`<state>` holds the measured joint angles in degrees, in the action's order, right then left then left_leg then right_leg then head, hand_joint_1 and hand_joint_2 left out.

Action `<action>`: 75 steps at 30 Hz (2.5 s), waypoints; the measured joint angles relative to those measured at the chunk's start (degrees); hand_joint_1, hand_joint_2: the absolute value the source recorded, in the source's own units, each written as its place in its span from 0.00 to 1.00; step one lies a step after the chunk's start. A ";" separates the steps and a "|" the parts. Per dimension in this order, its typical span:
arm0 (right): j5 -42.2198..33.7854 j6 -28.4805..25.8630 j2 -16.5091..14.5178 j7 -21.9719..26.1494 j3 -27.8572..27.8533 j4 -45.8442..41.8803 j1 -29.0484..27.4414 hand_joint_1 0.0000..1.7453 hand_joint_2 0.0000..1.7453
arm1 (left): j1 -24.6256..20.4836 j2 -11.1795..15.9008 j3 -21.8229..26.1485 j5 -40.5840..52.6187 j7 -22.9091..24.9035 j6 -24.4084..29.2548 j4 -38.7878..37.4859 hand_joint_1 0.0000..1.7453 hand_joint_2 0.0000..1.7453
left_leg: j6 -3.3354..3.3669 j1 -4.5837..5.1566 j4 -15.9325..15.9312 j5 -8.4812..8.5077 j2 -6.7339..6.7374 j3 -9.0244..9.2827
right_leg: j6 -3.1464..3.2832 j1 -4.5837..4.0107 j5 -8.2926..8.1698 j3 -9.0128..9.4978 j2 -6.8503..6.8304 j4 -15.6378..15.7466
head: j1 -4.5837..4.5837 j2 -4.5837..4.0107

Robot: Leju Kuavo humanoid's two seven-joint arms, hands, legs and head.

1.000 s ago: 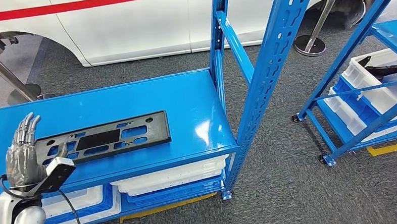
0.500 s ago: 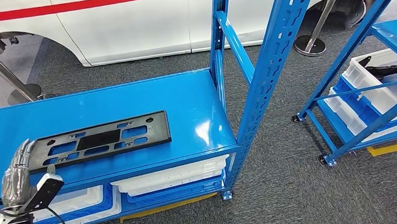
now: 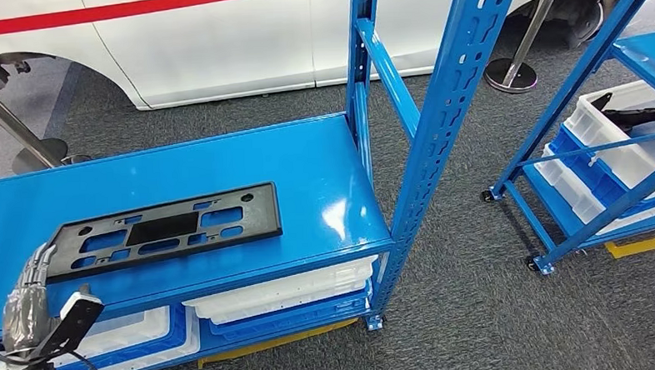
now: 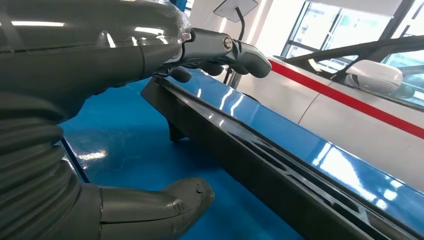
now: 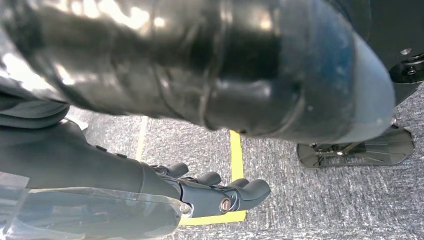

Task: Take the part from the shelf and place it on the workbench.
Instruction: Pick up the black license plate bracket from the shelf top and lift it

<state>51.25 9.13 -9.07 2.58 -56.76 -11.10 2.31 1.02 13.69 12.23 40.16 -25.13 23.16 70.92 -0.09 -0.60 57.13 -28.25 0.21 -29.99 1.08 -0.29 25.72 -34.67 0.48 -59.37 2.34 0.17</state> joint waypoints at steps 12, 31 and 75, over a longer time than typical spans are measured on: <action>0.80 0.25 0.00 0.39 0.00 0.00 -0.01 0.00 0.00 | -2.64 0.70 2.85 2.10 -1.83 -0.06 -8.74 0.00 1.00 | -0.02 -0.01 0.00 0.00 0.00 0.07 | 0.00 -0.02 0.00 0.08 0.00 0.00 | 0.00 0.00; 2.64 1.08 0.02 0.62 -0.11 0.00 0.03 0.00 0.00 | -8.73 4.53 0.52 23.99 9.41 9.59 -16.91 0.00 1.00 | -0.08 -0.01 -0.02 -0.06 -0.04 0.36 | 0.11 -0.02 0.11 0.56 -0.05 -0.01 | 0.00 0.00; 4.91 2.03 1.24 0.48 -1.67 0.00 0.48 0.00 0.00 | -20.75 -0.36 -16.08 45.68 20.62 14.43 -21.20 0.00 1.00 | -0.06 0.05 0.01 -0.07 -0.04 0.59 | 0.10 0.03 0.11 0.48 -0.07 0.02 | 0.00 0.00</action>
<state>56.16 11.16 -7.83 3.06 -58.43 -11.10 2.79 -19.74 13.34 -3.85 85.84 -4.51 37.59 49.71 -0.15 -0.55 57.14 -28.32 0.17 -29.40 1.18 -0.26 25.83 -34.19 0.40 -59.35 2.34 0.17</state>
